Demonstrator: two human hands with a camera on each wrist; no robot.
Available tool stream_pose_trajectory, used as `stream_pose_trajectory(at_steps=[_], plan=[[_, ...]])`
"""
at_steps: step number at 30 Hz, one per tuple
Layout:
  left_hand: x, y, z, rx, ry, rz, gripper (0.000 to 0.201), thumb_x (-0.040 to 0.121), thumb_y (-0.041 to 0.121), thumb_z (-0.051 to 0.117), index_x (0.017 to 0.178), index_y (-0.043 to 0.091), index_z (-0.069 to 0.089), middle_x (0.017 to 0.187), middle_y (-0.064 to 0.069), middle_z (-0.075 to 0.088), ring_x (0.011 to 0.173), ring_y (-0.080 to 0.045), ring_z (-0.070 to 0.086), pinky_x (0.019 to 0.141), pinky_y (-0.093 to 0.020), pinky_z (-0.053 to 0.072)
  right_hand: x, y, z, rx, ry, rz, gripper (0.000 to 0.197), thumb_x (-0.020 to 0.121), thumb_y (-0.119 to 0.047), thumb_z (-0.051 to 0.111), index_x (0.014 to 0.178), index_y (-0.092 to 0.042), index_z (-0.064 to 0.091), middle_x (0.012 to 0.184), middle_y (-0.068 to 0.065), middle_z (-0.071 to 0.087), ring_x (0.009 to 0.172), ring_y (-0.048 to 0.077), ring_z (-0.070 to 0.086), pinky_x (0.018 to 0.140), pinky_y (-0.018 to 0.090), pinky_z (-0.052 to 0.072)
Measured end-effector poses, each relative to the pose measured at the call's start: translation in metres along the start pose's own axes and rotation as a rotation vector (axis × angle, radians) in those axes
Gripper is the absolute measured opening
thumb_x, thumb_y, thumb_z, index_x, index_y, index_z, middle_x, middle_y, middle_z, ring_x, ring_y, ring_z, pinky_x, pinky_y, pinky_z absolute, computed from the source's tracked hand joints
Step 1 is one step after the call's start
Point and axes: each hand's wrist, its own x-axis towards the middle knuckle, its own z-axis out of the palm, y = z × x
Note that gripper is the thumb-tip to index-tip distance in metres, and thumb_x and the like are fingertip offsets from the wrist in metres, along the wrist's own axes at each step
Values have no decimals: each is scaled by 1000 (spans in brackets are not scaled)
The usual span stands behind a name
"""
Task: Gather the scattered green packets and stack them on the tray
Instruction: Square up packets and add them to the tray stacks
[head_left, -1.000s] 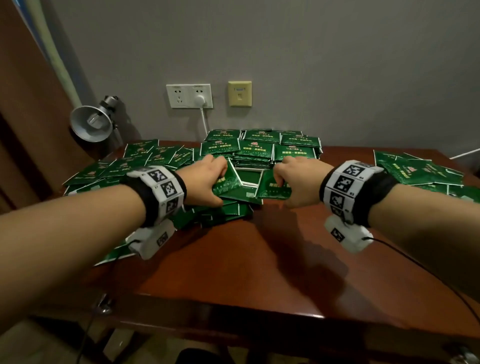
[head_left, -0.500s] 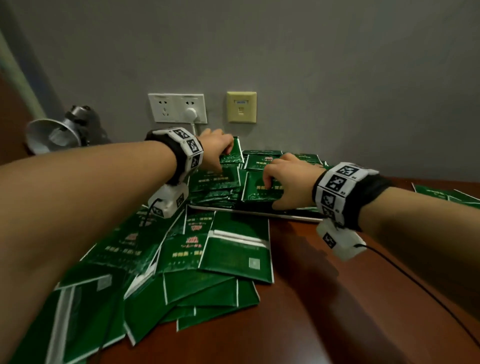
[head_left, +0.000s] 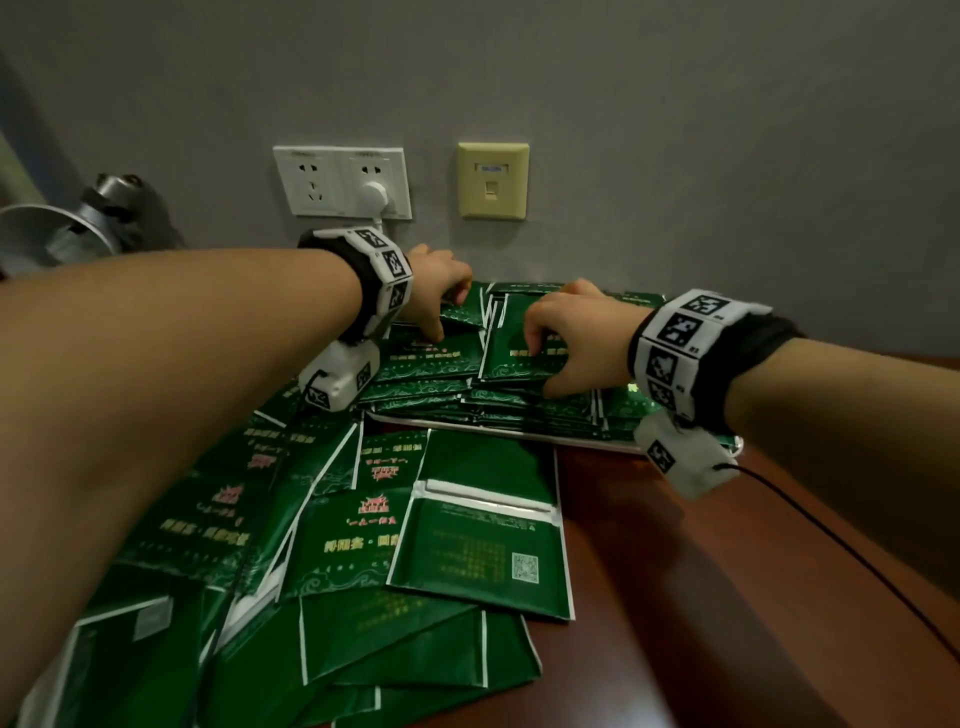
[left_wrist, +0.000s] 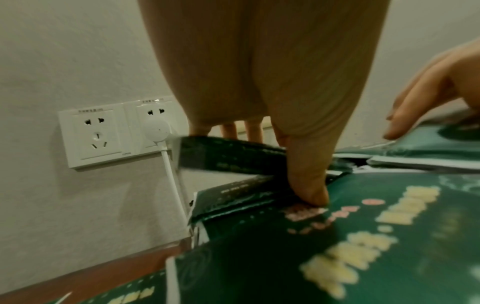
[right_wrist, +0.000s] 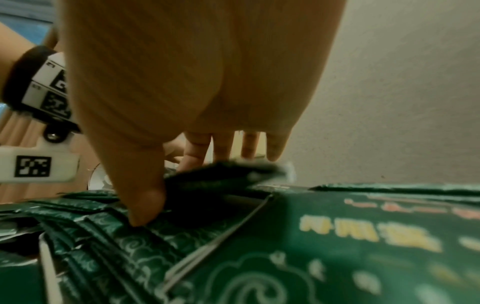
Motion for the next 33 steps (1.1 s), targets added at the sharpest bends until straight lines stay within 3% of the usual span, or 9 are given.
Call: stream_pose_trajectory(at_steps=[6, 10, 14, 17, 21, 24, 26, 28, 33], plan=[[-15, -4, -4, 11, 141, -82, 71, 75, 44, 78, 135, 32, 44, 146, -7, 33, 132, -33, 30, 109, -51, 30, -9, -10, -5, -33, 28, 17, 45, 74, -53, 74, 106, -30, 53, 113, 0, 51, 114, 23, 38, 85, 36, 40], [-45, -2, -16, 1, 225, -135, 64, 79, 43, 73, 135, 30, 45, 142, -10, 36, 130, -32, 32, 108, -50, 31, -29, -29, -10, -66, 29, -19, 46, 78, -49, 70, 116, -29, 53, 120, 0, 51, 120, 24, 36, 94, 39, 43], [-92, 11, -25, -42, 150, -108, 49, 82, 38, 71, 126, 25, 54, 130, -11, 45, 123, -31, 39, 100, -45, 40, -59, -68, -2, -68, 9, -133, 56, 75, -59, 68, 120, -28, 52, 117, -2, 53, 111, 20, 43, 91, 41, 46], [-134, 30, -18, -66, 4, -43, 39, 85, 36, 70, 120, 21, 59, 123, -4, 56, 113, -24, 53, 92, -35, 46, -78, -97, 17, -84, -130, -158, 75, 72, -64, 70, 128, -21, 47, 118, 3, 58, 107, 24, 55, 88, 41, 52], [-191, 54, 10, -62, -180, 0, 53, 83, 40, 72, 128, 19, 54, 126, -2, 57, 110, -21, 57, 92, -33, 50, -96, -117, 41, -34, -319, -79, 89, 72, -61, 73, 138, -15, 37, 122, 6, 60, 105, 25, 60, 84, 34, 52], [-222, 64, 40, -6, -271, 27, 61, 86, 45, 67, 136, 15, 48, 130, -5, 52, 113, -23, 54, 95, -34, 48, -113, -125, 41, -96, -276, -54, 54, 82, -45, 65, 125, -17, 48, 95, 2, 61, 80, 22, 59, 64, 29, 46], [-236, 68, 52, -31, -233, 32, 58, 90, 45, 61, 137, 14, 47, 130, -6, 51, 113, -22, 54, 94, -35, 49, -124, -130, 35, -187, -280, -22, 32, 89, -36, 54, 114, -16, 56, 88, 2, 59, 77, 23, 58, 63, 29, 46], [-245, 67, 55, -73, -165, 27, 55, 91, 43, 60, 136, 15, 49, 130, -4, 54, 113, -20, 56, 93, -34, 50, -135, -132, 29, -168, -315, 17, 28, 94, -31, 44, 106, -12, 61, 94, 5, 62, 85, 26, 59, 71, 30, 48], [-260, 73, 52, -35, -128, 26, 36, 90, 35, 61, 122, 18, 58, 112, 0, 65, 95, -18, 62, 81, -33, 53, -161, -128, 10, -49, -294, 137, 32, 98, -34, 44, 78, -11, 54, 77, 1, 53, 77, 23, 52, 68, 27, 41]])
